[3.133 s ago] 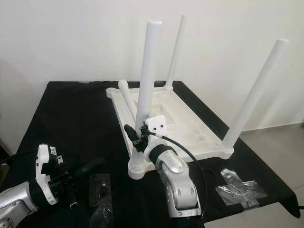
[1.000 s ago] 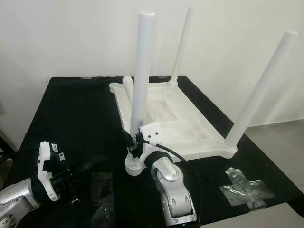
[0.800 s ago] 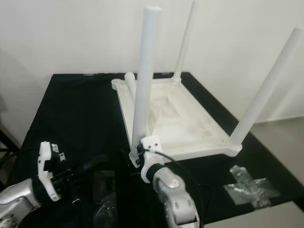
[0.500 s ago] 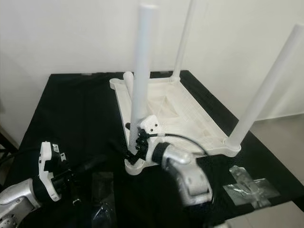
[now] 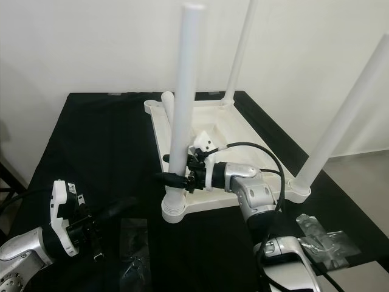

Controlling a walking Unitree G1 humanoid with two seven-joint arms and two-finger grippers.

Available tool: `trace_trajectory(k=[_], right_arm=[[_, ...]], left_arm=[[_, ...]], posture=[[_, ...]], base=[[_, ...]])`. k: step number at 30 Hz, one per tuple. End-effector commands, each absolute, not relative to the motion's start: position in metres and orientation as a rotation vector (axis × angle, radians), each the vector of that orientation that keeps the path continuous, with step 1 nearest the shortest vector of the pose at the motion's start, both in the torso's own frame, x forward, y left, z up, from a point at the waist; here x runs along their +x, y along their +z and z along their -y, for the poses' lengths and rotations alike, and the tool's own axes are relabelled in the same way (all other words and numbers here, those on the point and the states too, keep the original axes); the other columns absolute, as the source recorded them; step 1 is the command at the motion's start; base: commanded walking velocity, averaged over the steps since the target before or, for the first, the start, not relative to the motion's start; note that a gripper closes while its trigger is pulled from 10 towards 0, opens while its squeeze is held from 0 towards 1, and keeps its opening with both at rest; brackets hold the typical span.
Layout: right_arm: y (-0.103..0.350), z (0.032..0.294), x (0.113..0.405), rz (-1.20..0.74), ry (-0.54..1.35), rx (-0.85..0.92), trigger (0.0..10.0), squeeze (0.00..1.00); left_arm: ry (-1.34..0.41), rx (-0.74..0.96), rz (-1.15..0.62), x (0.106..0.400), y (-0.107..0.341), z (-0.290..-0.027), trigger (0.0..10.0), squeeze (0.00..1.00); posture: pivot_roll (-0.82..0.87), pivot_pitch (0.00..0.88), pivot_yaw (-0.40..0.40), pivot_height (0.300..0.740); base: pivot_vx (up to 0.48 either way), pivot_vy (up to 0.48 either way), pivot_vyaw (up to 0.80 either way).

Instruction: Building children table

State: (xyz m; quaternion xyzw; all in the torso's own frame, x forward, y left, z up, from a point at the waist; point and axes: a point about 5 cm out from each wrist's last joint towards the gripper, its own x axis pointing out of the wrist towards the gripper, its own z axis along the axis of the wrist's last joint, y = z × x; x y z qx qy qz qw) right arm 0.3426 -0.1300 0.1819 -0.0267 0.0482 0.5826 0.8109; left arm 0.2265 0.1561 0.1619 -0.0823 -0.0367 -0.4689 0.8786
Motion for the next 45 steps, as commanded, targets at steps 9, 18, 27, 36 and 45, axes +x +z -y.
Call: trace_trajectory(k=[9,18,27,36,45], right_arm=[[0.165,0.139,0.346,-0.108,0.946,-0.082,0.0,0.0],[0.126,0.077,0.29,-0.116,0.545,0.085,0.0,0.0],[0.122,0.073,0.289,-0.146,0.57,0.054,0.0,0.0],[0.136,0.078,0.29,-0.159,0.571,0.167,10.0,1.0],[0.158,0.09,0.3,-0.104,0.883,0.102,10.0,0.13]], left_arm=[[-0.979,-0.178,0.074,0.225,0.161,-0.154,10.0,0.0],[-0.979,-0.177,0.069,0.224,0.163,-0.16,10.0,0.0],[-0.964,-0.181,0.078,0.224,0.164,-0.16,10.0,0.0],[-0.972,-0.19,0.078,0.226,0.165,-0.159,10.0,0.0],[-0.972,-0.193,0.08,0.227,0.164,-0.157,10.0,0.0]], posture=[[0.1,0.0,-0.112,0.74],[0.03,0.0,-0.072,0.74],[0.05,0.0,-0.092,0.74],[0.06,0.0,-0.086,0.74],[0.07,0.0,-0.093,0.74]], base=[[0.0,0.0,0.0],[0.0,0.0,0.0],[0.0,0.0,0.0],[0.0,0.0,0.0],[0.0,0.0,0.0]])
